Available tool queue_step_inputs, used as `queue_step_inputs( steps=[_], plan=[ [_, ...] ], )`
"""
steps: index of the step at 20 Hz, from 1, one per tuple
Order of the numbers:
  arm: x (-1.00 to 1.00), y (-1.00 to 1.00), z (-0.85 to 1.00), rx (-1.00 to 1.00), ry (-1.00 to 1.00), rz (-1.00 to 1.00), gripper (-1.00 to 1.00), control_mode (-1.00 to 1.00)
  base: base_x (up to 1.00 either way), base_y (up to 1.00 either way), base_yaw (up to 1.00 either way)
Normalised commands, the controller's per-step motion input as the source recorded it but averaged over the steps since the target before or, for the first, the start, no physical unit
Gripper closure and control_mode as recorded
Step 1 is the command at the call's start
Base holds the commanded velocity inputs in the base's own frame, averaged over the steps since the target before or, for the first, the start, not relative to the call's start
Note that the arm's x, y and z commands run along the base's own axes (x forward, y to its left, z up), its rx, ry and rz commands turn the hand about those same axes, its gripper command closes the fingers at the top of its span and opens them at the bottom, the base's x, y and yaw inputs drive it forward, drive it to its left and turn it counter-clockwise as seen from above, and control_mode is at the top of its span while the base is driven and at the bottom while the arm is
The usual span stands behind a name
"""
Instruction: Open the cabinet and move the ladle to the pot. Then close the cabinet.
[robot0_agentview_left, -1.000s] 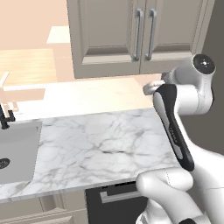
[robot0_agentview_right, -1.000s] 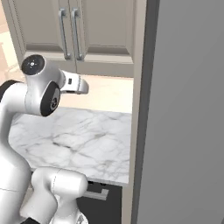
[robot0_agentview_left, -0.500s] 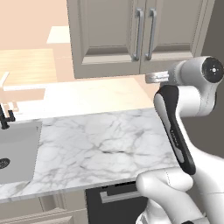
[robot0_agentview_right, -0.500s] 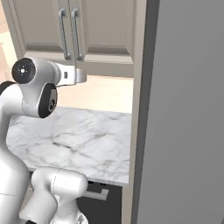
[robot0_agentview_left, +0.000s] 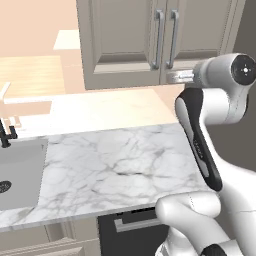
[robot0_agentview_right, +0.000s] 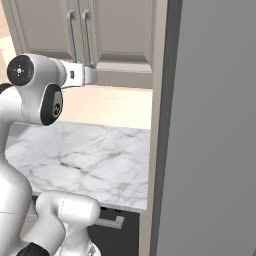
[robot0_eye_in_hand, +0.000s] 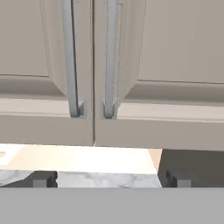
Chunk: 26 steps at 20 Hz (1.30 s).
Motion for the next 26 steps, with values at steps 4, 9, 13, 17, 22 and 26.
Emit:
queue_step_inputs(
  steps=[4, 9, 13, 17, 22, 26],
  plan=[
    [0.15, 0.0, 0.28, 0.02, 0.0, 0.0, -1.0, -1.0, 0.0, 0.0, 0.0],
    [0.21, 0.0, 0.19, 0.04, 0.0, 0.0, -1.0, -1.0, 0.0, 0.0, 0.0],
    [0.31, 0.0, 0.1, 0.04, 0.0, 0.0, -1.0, -1.0, 0.0, 0.0, 0.0],
    [0.28, 0.0, 0.06, 0.0, 0.0, -0.03, -1.0, -1.0, 0.0, 0.0, 0.0],
    [0.31, -0.02, 0.04, 0.01, 0.0, -0.02, -1.0, -1.0, 0.0, 0.0, 0.0],
    [0.34, -0.03, 0.03, 0.03, 0.0, 0.0, -1.0, -1.0, 0.0, 0.0, 0.0]
  ],
)
